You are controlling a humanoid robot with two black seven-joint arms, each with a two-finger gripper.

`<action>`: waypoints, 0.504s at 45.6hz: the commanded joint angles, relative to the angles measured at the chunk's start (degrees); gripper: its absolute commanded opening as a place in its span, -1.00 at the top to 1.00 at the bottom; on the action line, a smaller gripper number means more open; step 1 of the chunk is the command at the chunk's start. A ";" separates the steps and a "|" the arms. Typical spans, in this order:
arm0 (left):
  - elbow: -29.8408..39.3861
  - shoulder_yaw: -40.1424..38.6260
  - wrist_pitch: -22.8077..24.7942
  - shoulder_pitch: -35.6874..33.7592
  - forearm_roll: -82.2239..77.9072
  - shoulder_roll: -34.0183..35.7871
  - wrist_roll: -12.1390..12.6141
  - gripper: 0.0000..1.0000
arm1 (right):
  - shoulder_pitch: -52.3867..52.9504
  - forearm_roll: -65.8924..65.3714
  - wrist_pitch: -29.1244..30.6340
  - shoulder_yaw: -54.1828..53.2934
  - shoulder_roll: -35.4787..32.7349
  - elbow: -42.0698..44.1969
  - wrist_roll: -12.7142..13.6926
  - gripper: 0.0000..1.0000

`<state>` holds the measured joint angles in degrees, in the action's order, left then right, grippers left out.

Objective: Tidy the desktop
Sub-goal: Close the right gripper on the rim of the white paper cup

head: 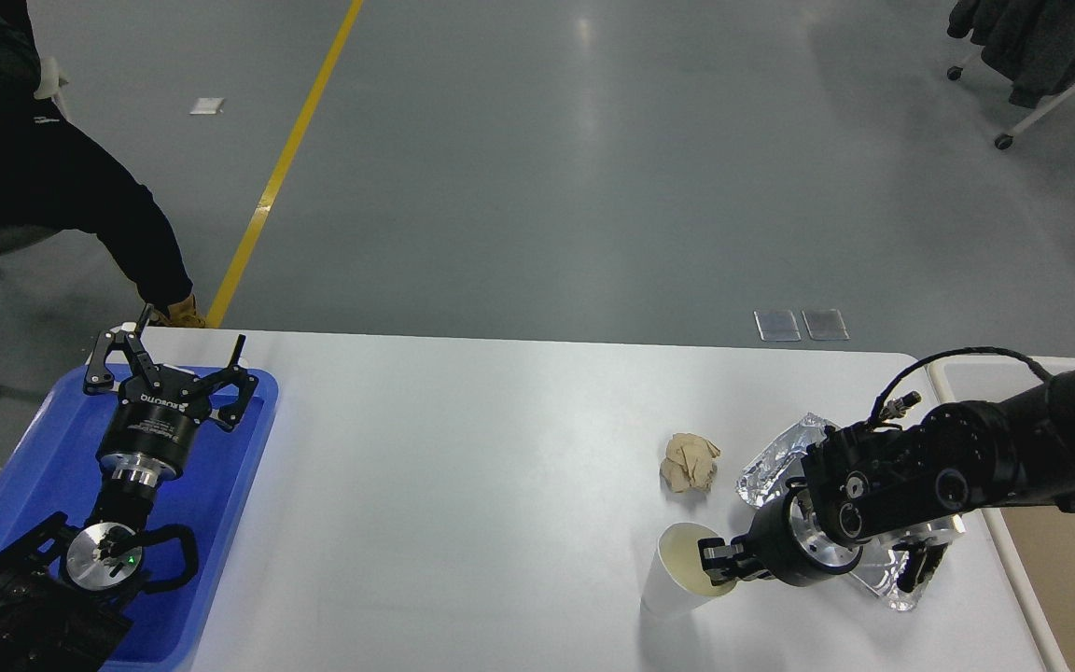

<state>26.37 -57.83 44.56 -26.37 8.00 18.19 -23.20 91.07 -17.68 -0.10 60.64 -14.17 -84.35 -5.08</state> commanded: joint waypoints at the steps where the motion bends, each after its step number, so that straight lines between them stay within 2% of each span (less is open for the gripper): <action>1: 0.00 -0.09 0.00 0.00 0.00 0.00 0.08 -0.98 | 6.13 0.10 0.36 1.94 -2.18 -5.47 -0.63 1.00; 6: 0.00 -0.09 0.00 0.00 0.00 0.00 0.00 -0.98 | 10.43 0.19 1.24 2.11 -3.67 -8.63 -0.81 1.00; 10: 0.00 -0.09 0.00 0.00 0.00 0.00 0.00 -0.98 | 15.26 0.28 4.48 3.25 -4.99 -11.00 -0.81 1.00; 23: 0.00 -0.09 0.00 0.00 0.00 0.00 0.00 -0.98 | 31.79 0.28 21.09 7.30 -7.45 -13.21 -0.81 1.00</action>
<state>26.36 -57.92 44.56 -26.37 7.99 18.19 -23.20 110.32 -17.44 9.36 65.08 -19.46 -95.18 -5.80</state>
